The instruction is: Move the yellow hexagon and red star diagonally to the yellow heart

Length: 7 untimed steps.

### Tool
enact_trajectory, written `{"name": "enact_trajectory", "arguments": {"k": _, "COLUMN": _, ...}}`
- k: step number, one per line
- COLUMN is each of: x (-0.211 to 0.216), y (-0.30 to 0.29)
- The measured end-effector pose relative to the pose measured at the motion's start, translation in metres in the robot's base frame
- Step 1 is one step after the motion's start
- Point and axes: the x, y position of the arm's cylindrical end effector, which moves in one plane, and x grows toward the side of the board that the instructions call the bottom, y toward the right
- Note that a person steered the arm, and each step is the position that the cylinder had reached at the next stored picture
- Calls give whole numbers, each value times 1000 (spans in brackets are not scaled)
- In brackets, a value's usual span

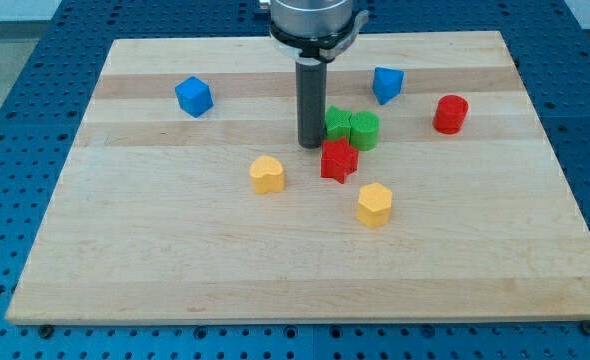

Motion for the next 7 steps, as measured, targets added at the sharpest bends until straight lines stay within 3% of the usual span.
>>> {"name": "enact_trajectory", "arguments": {"k": 3, "x": 77, "y": -18}}
{"name": "enact_trajectory", "arguments": {"k": 4, "x": 59, "y": 24}}
{"name": "enact_trajectory", "arguments": {"k": 7, "x": 48, "y": 25}}
